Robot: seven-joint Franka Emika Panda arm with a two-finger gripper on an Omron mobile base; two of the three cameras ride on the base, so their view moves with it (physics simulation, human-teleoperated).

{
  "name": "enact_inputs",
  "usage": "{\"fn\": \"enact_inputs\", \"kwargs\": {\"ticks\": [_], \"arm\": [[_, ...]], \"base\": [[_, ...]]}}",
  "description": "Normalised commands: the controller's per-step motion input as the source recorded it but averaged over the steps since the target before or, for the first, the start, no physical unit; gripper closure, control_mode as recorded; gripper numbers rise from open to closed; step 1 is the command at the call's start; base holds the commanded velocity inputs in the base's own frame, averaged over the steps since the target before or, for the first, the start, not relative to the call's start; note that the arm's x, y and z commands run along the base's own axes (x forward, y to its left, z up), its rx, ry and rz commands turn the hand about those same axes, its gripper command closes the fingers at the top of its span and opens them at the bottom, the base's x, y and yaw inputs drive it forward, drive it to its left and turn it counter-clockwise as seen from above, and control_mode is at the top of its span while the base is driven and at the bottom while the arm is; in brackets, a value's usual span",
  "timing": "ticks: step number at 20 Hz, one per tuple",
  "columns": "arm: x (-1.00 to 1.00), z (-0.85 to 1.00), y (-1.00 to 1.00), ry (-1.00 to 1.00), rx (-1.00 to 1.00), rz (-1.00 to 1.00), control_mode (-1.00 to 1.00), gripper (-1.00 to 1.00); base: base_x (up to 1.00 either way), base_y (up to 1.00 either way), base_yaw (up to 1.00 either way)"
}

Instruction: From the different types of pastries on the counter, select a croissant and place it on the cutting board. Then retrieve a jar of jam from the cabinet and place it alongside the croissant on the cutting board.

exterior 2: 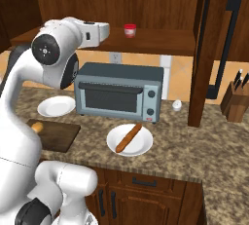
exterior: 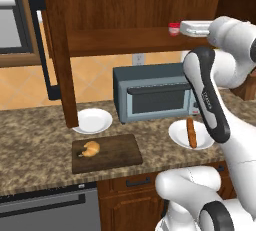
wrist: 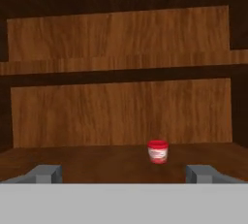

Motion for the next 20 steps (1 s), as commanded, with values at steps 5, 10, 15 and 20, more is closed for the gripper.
{"fn": "enact_inputs", "kwargs": {"ticks": [5,10,15,20], "arm": [[0.0,-0.09,-0.02,0.13,0.02,0.01,-1.0,-1.0],[0.04,-0.38,-0.02,0.32,0.0,0.04,-1.0,-1.0],[0.05,-0.04,0.0,0.2,0.0,0.0,-1.0,-1.0],[0.1,-0.05,-0.3,-0.01,-0.01,0.0,-1.0,-1.0]], "base": [[0.0,0.0,0.0],[0.0,0.0,0.0],[0.0,0.0,0.0],[0.0,0.0,0.0]]}}
